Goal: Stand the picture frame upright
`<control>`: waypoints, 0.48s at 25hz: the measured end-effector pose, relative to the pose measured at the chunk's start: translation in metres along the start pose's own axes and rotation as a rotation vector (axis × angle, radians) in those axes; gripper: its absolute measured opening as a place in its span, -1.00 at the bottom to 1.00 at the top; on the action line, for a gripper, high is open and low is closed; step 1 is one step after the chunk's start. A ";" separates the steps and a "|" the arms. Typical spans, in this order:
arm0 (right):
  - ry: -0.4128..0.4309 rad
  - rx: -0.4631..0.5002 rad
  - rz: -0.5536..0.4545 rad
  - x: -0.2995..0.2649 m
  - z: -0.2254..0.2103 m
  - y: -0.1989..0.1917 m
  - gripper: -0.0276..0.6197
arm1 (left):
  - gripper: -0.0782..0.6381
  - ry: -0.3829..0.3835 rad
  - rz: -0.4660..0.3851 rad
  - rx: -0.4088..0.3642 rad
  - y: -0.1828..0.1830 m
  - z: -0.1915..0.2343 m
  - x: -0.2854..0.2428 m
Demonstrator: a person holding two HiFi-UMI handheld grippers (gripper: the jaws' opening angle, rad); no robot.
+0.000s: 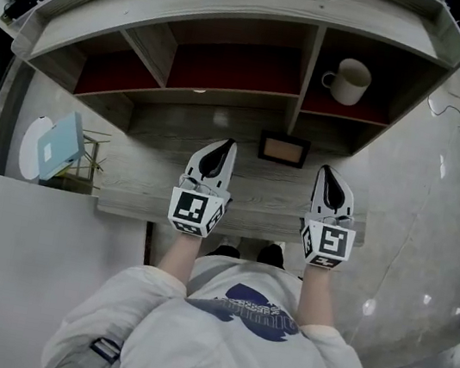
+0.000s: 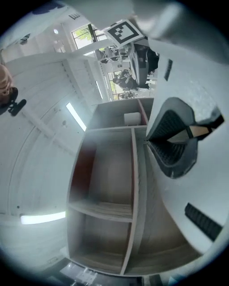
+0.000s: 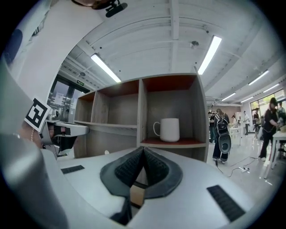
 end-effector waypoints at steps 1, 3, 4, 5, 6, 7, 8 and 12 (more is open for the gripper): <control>0.003 0.005 -0.027 0.001 0.001 0.007 -0.92 | -0.76 0.012 -0.032 -0.012 0.007 0.002 0.002; 0.011 0.013 -0.082 0.004 0.003 0.022 -0.92 | -0.76 0.032 -0.095 -0.039 0.023 0.005 0.006; 0.015 0.013 -0.108 0.005 0.003 0.029 -0.92 | -0.76 0.040 -0.123 -0.052 0.031 0.007 0.008; 0.018 0.011 -0.133 0.006 0.004 0.035 -0.92 | -0.76 0.047 -0.146 -0.064 0.038 0.008 0.009; 0.020 0.009 -0.153 0.007 0.004 0.040 -0.92 | -0.76 0.054 -0.165 -0.073 0.043 0.010 0.010; 0.023 0.008 -0.168 0.008 0.005 0.044 -0.92 | -0.76 0.059 -0.179 -0.079 0.048 0.011 0.011; 0.027 0.011 -0.180 0.008 0.005 0.046 -0.92 | -0.76 0.064 -0.188 -0.083 0.051 0.012 0.012; 0.041 0.019 -0.209 0.008 0.009 0.050 -0.92 | -0.76 0.072 -0.195 -0.092 0.055 0.017 0.012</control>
Point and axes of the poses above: the fingertips, and each gripper's own axes: x backward along the fingers, z to its left, y out of its top, the point moved 8 cm from there along x, backward along the fingers, and after that the axes turned 9 degrees about -x, right-handed, at the moved point
